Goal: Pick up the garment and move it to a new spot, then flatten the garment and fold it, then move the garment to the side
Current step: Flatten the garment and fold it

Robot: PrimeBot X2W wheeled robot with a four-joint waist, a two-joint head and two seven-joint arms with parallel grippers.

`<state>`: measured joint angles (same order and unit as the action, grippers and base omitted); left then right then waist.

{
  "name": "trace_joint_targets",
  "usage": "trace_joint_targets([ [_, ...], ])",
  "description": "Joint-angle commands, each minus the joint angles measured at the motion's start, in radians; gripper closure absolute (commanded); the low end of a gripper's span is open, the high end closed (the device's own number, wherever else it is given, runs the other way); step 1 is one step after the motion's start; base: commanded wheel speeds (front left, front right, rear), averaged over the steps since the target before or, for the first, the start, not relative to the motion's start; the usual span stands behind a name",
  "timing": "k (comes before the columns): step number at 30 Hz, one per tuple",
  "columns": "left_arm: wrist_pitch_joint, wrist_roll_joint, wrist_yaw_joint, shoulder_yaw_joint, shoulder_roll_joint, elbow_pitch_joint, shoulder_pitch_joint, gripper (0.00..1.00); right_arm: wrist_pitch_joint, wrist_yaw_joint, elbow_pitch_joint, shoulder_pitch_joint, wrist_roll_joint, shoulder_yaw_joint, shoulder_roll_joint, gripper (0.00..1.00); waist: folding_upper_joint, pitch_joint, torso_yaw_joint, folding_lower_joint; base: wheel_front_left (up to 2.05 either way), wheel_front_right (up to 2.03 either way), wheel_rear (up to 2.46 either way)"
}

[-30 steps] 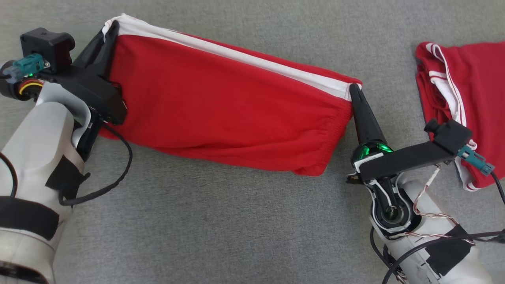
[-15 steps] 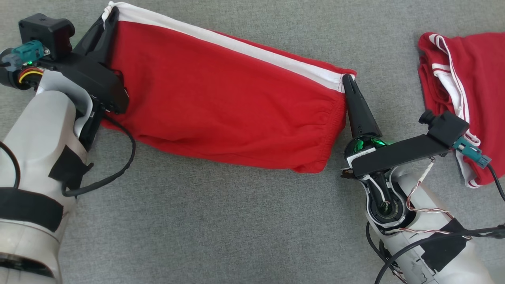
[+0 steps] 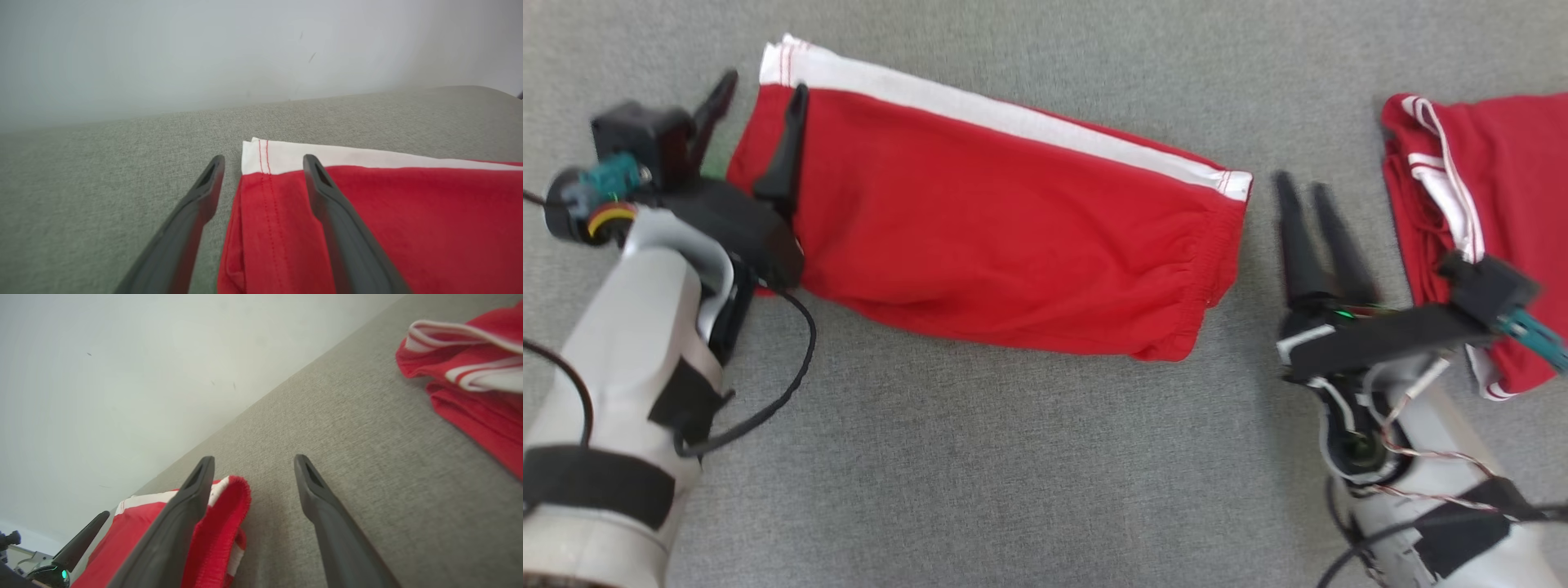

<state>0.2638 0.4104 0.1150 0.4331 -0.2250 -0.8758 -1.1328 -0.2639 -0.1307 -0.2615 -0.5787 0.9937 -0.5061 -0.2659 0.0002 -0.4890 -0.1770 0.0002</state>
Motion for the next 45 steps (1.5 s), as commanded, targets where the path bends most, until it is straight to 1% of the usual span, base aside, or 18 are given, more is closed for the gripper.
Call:
trace_joint_targets([
  [1,0.001,-0.014,-0.004,-0.008,-0.002,0.006,0.038,0.0,0.0,0.0,-0.004,0.021,-0.049,0.033,-0.004,0.0,-0.0002,0.021,0.001,-0.0002,0.0,0.0,0.0],
  [2,0.001,-0.016,-0.008,-0.02,0.0,0.013,0.051,0.0,0.0,0.0,-0.003,0.031,-0.089,0.064,0.001,0.0,-0.0002,0.028,0.0,-0.0002,0.0,0.0,0.0],
  [3,0.001,-0.028,-0.009,-0.038,-0.005,0.025,0.079,0.0,0.0,0.0,-0.001,0.057,-0.189,0.151,0.018,0.0,-0.0002,0.042,-0.004,-0.0002,0.0,0.0,0.0],
  [5,0.001,-0.035,-0.011,-0.061,-0.002,0.036,0.106,0.0,0.0,0.0,0.006,0.09,-0.294,0.254,0.054,0.0,-0.0002,0.055,-0.007,-0.0002,0.0,0.0,0.0],
  [7,0.001,-0.043,-0.012,-0.083,-0.001,0.051,0.134,0.0,0.0,0.0,0.021,0.118,-0.412,0.335,0.085,0.0,-0.0002,0.066,-0.009,-0.0002,0.0,0.0,0.0],
  [10,0.001,-0.055,-0.011,-0.113,0.003,0.069,0.173,0.0,0.0,0.0,0.044,0.154,-0.534,0.415,0.136,0.0,-0.0002,0.084,-0.012,-0.0002,0.0,0.0,0.0],
  [14,0.001,-0.072,-0.011,-0.152,0.009,0.094,0.214,0.0,0.0,0.0,0.069,0.197,-0.612,0.461,0.172,0.0,-0.0002,0.109,-0.015,-0.0002,0.0,0.0,0.0],
  [17,0.001,-0.076,-0.004,-0.164,0.014,0.086,0.236,0.0,0.0,0.0,0.072,0.219,-0.63,0.471,0.185,0.0,-0.0002,0.123,-0.016,-0.0002,0.0,0.0,0.0],
  [20,0.001,-0.072,0.004,-0.158,0.021,0.041,0.237,0.0,0.0,0.0,0.065,0.237,-0.632,0.477,0.19,0.0,-0.0002,0.135,-0.019,-0.0002,0.0,0.0,0.0],
  [24,-0.002,-0.062,0.011,-0.136,0.026,-0.057,0.212,0.0,0.0,0.0,0.057,0.249,-0.637,0.476,0.197,0.0,-0.0002,0.144,-0.029,-0.0002,0.0,0.0,0.0],
  [29,-0.001,-0.064,0.01,-0.12,0.015,-0.144,0.176,0.0,0.0,0.0,0.052,0.25,-0.64,0.478,0.202,0.0,-0.0002,0.143,-0.049,-0.0002,0.0,0.0,0.0],
  [33,0.001,-0.077,0.007,-0.11,0.009,-0.176,0.155,0.0,0.0,0.0,0.051,0.254,-0.639,0.483,0.204,0.0,-0.0002,0.141,-0.056,-0.0002,0.0,0.0,0.0],
  [37,0.0,-0.071,0.01,-0.1,0.019,-0.21,0.146,0.0,0.0,0.0,0.044,0.259,-0.634,0.481,0.207,0.0,-0.0002,0.138,-0.06,-0.0002,0.0,0.0,0.0],
  [38,0.0,-0.069,0.011,-0.096,0.022,-0.216,0.143,0.24,0.0,0.0,0.042,0.259,-0.632,0.481,0.208,0.0,-0.0002,0.138,-0.059,-0.0002,0.0,0.0,0.0],
  [39,0.0,-0.065,0.012,-0.093,0.026,-0.22,0.144,0.96,0.0,0.0,0.041,0.259,-0.631,0.481,0.208,0.0,-0.0002,0.138,-0.058,-0.0002,0.0,0.0,0.0],
  [40,0.0,-0.059,0.013,-0.091,0.03,-0.223,0.147,1.0,0.0,0.0,0.039,0.258,-0.63,0.482,0.208,0.0,-0.0002,0.14,-0.056,-0.0002,0.0,0.0,0.0],
  [45,0.0,-0.04,0.014,-0.099,0.033,-0.2,0.178,1.0,0.0,0.0,0.032,0.257,-0.625,0.487,0.209,0.0,-0.0002,0.163,-0.034,-0.0002,0.0,0.0,0.0],
])
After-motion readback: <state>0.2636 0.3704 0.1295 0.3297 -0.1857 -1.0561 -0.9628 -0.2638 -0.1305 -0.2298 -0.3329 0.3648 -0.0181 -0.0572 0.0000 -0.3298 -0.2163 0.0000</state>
